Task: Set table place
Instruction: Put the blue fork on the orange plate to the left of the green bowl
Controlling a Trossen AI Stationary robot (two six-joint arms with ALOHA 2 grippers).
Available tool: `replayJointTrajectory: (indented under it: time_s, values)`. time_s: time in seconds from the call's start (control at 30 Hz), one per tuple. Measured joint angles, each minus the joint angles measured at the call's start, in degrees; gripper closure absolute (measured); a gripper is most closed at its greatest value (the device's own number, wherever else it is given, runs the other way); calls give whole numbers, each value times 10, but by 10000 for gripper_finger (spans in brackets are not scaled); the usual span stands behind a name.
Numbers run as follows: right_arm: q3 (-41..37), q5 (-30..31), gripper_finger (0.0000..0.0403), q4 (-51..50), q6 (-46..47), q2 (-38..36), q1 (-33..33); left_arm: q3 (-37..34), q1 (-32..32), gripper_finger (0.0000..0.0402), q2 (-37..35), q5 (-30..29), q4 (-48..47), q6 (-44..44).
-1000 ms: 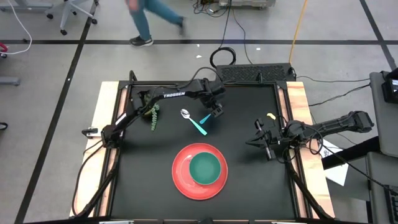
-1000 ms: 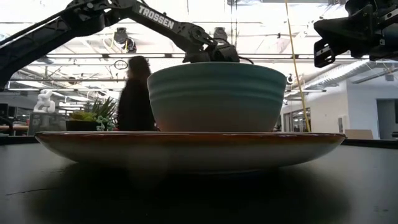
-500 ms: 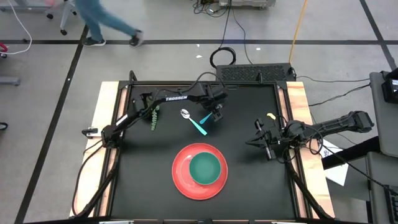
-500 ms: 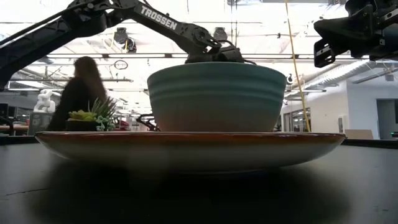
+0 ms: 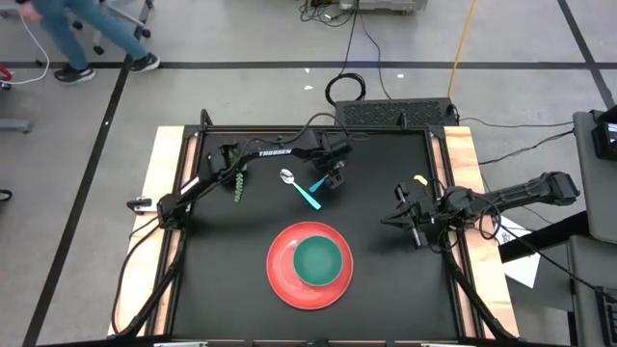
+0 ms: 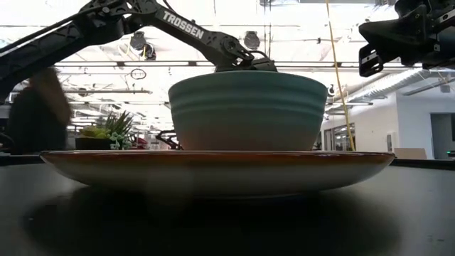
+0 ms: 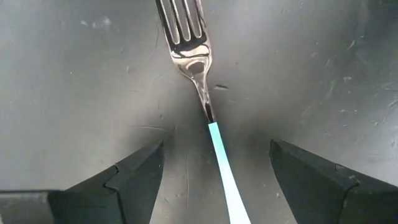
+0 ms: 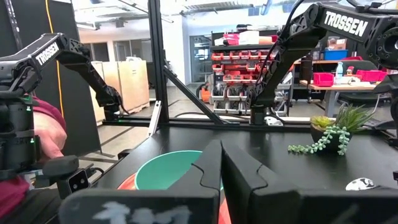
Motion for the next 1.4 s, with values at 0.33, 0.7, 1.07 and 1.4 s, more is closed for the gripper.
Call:
replayJointTrajectory:
  time_s: [0.33,0.7,1.07,1.4]
  values:
    - [0,0,403,0,0,0,0,0,-3,106,0,6,2,-1]
    - [0,0,403,0,0,0,0,-7,-14,105,0,-28,3,21]
    - [0,0,403,4,0,0,0,-7,-28,105,8,-43,-1,31]
    - [0,0,403,12,5,0,0,-7,-28,105,7,-51,2,33]
